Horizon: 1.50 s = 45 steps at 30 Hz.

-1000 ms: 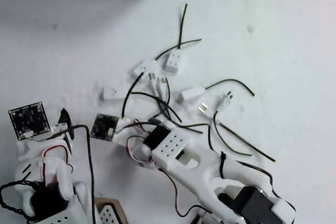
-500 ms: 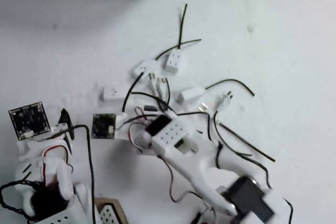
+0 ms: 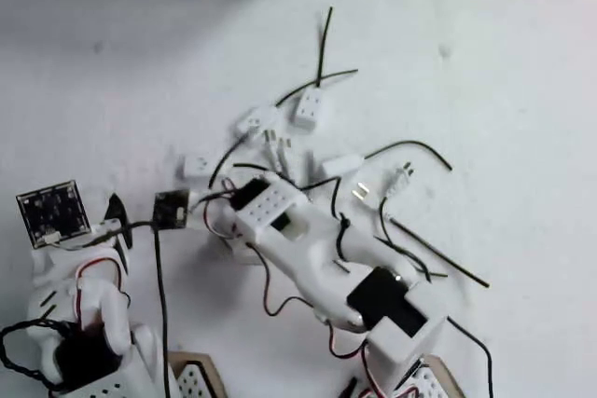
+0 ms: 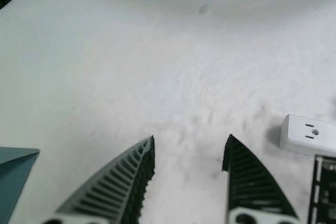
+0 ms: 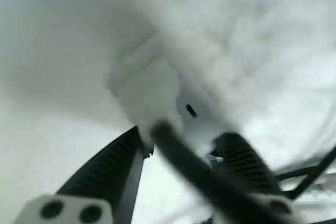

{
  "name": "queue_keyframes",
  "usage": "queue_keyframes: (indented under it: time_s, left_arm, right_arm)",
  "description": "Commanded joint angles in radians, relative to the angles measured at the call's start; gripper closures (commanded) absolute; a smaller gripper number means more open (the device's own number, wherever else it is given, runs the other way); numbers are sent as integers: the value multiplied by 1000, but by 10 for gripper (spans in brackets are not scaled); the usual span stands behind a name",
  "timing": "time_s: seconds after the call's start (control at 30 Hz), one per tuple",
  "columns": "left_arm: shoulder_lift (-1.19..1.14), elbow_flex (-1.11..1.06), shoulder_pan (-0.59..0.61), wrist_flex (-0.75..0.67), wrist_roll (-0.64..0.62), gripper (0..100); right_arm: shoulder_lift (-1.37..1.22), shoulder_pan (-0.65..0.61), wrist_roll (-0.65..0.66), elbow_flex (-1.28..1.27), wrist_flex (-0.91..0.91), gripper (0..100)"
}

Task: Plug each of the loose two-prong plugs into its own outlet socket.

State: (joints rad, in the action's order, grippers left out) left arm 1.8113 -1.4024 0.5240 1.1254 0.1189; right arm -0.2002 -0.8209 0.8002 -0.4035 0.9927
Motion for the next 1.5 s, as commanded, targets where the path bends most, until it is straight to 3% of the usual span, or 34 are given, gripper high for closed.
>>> queue_keyframes:
  time_s: [0.0,0.27,0.73,0.87,1.03,1.27,1.47]
  left_arm:
    - [10,0,2,-8,-5,778]
    - [10,0,2,-8,-5,778]
    - [10,0,2,-8,-5,778]
    - [10,0,2,-8,-5,778]
    - [10,0,2,-8,-5,778]
    - [10,-2,2,-8,-5,778]
    - [10,-8,2,-8,-5,778]
  right_arm:
    - [4,-5,-46,68,27,974]
    - [4,27,-75,221,145,979]
    - [-8,274,-115,727,352,979]
    - [-8,326,-114,756,355,979]
    - [-8,294,-107,736,415,970]
    - [53,248,-104,778,544,724]
    - [170,226,92,784,610,713]
